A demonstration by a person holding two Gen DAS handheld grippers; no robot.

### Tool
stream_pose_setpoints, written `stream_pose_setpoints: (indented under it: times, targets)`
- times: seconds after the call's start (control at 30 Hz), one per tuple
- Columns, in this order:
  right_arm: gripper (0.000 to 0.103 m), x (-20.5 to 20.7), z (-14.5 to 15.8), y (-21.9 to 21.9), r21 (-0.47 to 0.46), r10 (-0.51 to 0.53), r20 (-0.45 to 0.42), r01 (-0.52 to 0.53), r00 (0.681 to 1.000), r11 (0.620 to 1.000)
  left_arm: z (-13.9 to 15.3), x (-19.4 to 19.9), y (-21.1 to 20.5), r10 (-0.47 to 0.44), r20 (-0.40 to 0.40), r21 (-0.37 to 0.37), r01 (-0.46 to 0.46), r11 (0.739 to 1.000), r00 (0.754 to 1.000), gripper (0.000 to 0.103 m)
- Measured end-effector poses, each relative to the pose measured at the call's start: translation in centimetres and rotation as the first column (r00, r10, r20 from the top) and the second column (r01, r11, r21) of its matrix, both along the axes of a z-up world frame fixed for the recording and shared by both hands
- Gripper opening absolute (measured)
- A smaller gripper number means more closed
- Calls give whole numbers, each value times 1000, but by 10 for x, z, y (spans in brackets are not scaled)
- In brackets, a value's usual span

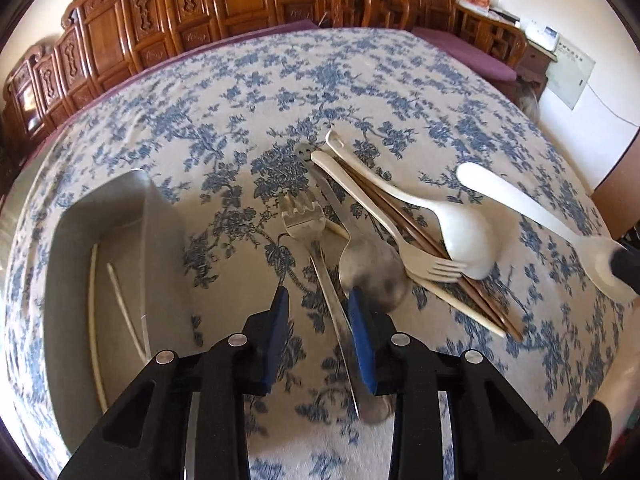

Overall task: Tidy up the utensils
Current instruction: 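Grasp a white plastic spoon from the pile with the right gripper, then grasp a metal fork from the pile with the left gripper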

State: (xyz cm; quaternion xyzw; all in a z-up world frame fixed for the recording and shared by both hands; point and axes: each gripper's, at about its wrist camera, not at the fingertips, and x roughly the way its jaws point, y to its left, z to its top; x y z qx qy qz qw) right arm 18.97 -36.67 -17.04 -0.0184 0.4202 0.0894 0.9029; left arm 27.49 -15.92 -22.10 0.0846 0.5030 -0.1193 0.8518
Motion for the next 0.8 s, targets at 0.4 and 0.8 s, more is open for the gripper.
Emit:
stream_pose_setpoints:
  times: [0.4,0.8]
  targets:
    - [6,-2,1,3,12,8,-3,-8,1000,1000,-15,18,-6,48,-56,18,-47,999,997,24]
    - [6,-5,3,12,6,30,6,-30,1000,1000,0,-1,6,36,-41,-15,-37,999,998,6]
